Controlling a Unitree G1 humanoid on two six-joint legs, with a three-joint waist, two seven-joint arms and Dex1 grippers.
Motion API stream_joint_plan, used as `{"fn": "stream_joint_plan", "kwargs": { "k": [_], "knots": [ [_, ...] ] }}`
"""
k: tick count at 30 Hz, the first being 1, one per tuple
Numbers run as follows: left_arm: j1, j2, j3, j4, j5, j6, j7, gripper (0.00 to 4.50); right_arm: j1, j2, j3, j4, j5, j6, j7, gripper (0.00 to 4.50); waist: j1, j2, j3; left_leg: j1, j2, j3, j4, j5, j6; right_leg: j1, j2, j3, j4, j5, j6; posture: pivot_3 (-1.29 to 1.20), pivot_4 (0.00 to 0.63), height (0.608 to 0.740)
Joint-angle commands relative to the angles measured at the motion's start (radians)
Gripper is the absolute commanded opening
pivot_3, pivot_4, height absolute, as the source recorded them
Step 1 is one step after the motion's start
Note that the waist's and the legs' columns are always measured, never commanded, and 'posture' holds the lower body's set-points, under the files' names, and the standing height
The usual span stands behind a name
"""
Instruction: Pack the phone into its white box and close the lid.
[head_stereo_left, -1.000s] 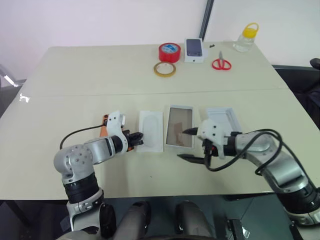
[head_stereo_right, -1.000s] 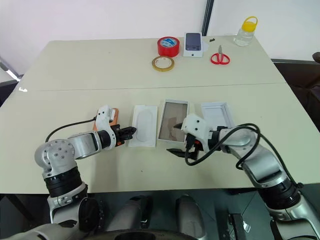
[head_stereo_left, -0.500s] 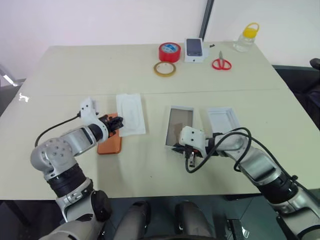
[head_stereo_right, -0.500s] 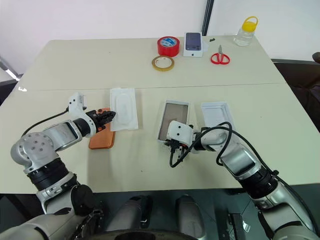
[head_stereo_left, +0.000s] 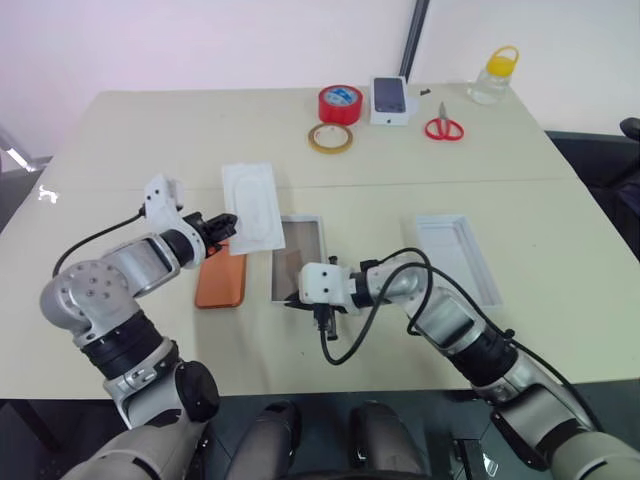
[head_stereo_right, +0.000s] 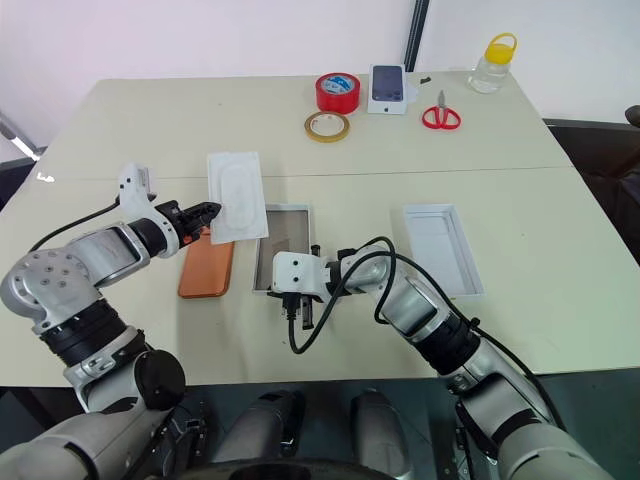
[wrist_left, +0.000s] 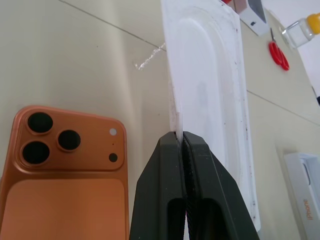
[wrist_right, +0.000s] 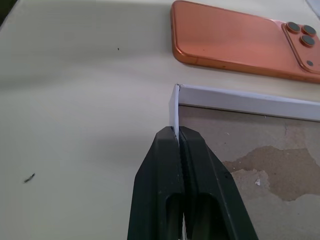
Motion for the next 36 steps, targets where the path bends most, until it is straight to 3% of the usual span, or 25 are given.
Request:
{"fn": "stream_joint_plan", "kwargs": {
  "k": [1, 9, 14, 19, 35, 36],
  "knots": [
    [-0.005, -0.014, 0.008, -0.046, -0.009, 0.015, -0.008, 0.00, -0.034, 0.029, -0.040, -0.002, 0.003, 0.016, -0.013, 0.02, 0.000, 0.000, 0.000, 0.000, 0.000, 0.000, 0.000, 0.000, 0.000, 0.000, 0.000, 0.000, 0.000, 0.000, 0.000, 0.00, 0.150, 0.740],
    [0.001, -0.060, 0.012, -0.080, -0.020, 0.029, 0.005, 0.00, 0.004, -0.011, -0.188, -0.137, 0.096, 0.096, 0.004, 3.87, 0.000, 0.000, 0.000, 0.000, 0.000, 0.000, 0.000, 0.000, 0.000, 0.000, 0.000, 0.000, 0.000, 0.000, 0.000, 0.00, 0.150, 0.740],
    [0.030, -0.080, -0.029, -0.095, -0.039, 0.029, 0.025, 0.00, 0.061, -0.147, -0.328, -0.256, 0.197, 0.189, 0.061, 3.87, 0.003, 0.000, 0.000, 0.000, 0.000, 0.000, 0.000, 0.000, 0.000, 0.001, 0.000, 0.000, 0.000, 0.000, 0.000, 0.00, 0.150, 0.740],
    [0.071, -0.118, -0.090, -0.101, -0.067, 0.029, 0.075, 0.00, 0.095, -0.241, -0.419, -0.231, 0.211, 0.191, 0.048, 3.87, -0.001, 0.000, 0.000, 0.000, 0.000, 0.000, 0.000, 0.000, 0.000, 0.000, 0.000, 0.000, 0.000, 0.000, 0.000, 0.00, 0.150, 0.740],
    [0.166, -0.156, -0.159, -0.133, -0.226, 0.029, 0.234, 0.00, 0.089, -0.235, -0.408, -0.153, 0.195, 0.121, 0.026, 3.87, 0.003, -0.001, 0.000, 0.000, 0.000, 0.000, 0.000, 0.000, 0.000, 0.000, 0.000, 0.001, 0.000, 0.000, 0.000, 0.00, 0.150, 0.740],
    [0.167, -0.158, -0.157, -0.133, -0.237, 0.029, 0.238, 0.30, 0.088, -0.236, -0.407, -0.150, 0.194, 0.117, 0.027, 3.93, 0.003, -0.001, 0.000, 0.000, 0.000, 0.000, 0.000, 0.000, 0.000, 0.000, 0.000, 0.001, 0.000, 0.000, 0.000, 0.00, 0.150, 0.740]
  ]
}}
